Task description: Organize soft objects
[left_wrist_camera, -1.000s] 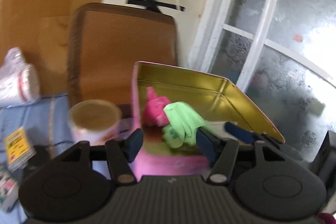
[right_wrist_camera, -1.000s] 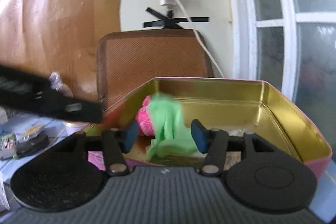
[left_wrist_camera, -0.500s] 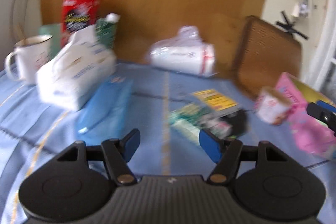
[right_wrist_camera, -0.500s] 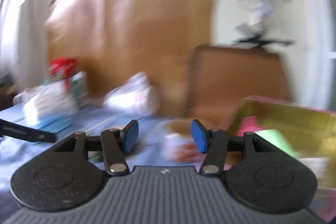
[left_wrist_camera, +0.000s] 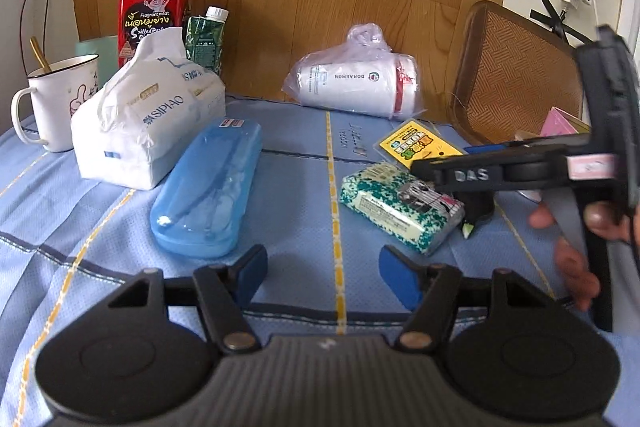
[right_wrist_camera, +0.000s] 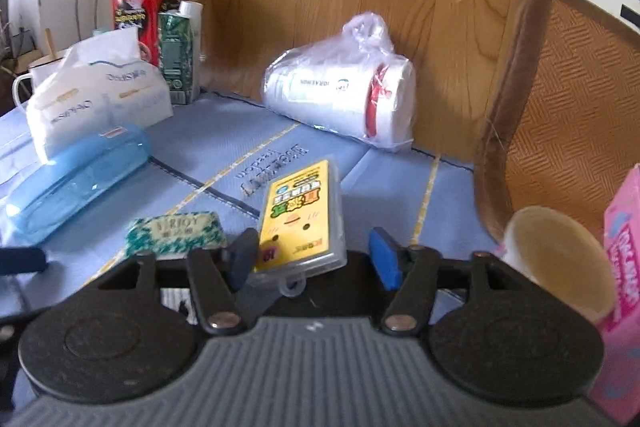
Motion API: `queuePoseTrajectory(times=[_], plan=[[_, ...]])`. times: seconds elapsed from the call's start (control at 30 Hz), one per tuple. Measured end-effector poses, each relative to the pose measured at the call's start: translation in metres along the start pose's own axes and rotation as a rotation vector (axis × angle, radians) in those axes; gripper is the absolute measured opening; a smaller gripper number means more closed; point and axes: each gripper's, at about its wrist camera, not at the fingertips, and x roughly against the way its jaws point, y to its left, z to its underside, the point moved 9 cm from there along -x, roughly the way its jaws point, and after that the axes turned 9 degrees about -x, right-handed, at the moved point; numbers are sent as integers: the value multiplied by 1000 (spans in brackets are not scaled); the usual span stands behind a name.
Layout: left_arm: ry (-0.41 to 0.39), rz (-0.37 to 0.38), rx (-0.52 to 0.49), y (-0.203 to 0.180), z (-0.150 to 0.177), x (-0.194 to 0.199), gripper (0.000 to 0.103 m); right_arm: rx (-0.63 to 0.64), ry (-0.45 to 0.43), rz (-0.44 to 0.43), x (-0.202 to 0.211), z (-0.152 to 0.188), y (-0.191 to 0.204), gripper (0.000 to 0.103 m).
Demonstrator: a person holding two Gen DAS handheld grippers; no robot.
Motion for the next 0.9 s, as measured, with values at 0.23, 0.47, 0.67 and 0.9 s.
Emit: queuePoseTrajectory(times=[0.23,0.47,0.67,0.9], plan=[[-4,6,8,1,0,0,64,46,-32,-7,9,-5,11,28],[-8,7,19,2,0,1,64,-45,-96,-37,54,-7,-3,14],[-12,11,33,4,1,2,66,-188,-147,-75,129,27,-40,14],[-17,40,55,3,0,6,67,-437,-106,-101,193,92,-87,14]])
